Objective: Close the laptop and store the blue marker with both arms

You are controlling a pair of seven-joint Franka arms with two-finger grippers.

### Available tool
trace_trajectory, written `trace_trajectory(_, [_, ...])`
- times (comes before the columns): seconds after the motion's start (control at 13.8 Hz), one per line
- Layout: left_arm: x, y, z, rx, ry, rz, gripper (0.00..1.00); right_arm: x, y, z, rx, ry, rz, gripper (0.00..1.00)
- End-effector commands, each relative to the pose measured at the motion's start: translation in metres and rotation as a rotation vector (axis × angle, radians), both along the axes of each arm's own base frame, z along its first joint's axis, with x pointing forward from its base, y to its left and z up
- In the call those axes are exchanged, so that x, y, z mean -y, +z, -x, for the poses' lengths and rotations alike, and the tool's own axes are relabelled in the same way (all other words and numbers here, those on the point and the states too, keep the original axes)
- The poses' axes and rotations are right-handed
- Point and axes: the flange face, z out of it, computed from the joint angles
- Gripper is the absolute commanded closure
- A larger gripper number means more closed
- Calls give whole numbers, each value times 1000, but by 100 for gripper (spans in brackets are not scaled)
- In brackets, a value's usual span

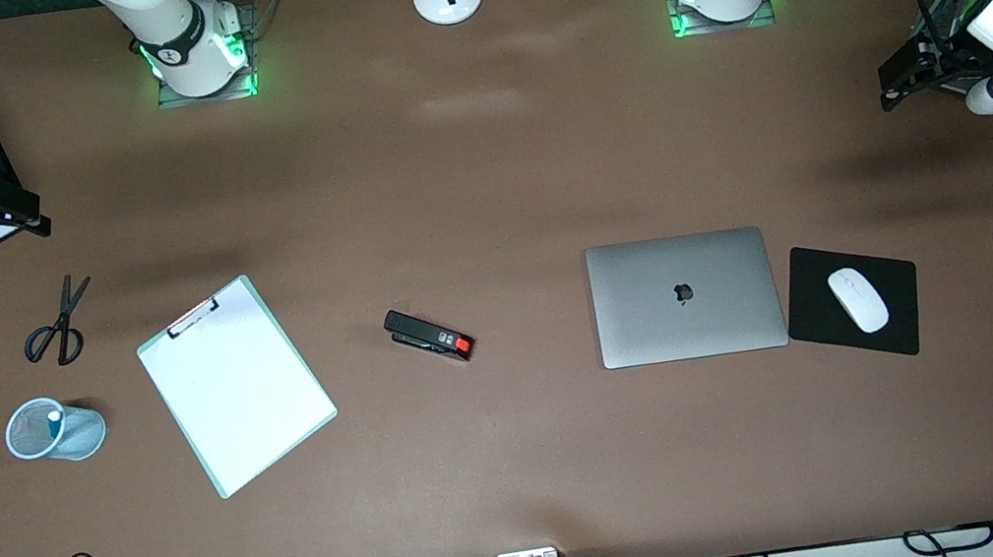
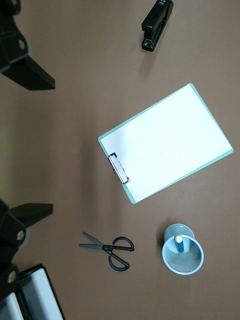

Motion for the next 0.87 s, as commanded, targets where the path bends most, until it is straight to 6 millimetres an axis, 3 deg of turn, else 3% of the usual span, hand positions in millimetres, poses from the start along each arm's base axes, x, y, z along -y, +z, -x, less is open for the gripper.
trace_trajectory(0.0, [-4, 4, -2, 12, -21, -18, 0, 0, 2, 3, 16, -20, 20, 0])
trace_trajectory(0.36, [-9, 8, -2, 18, -18, -18, 0, 2, 13, -5, 35, -54, 19, 0])
trace_trajectory(0.8, [-7, -1, -8, 6, -21, -17, 0, 9, 5, -13, 27, -134, 24, 0])
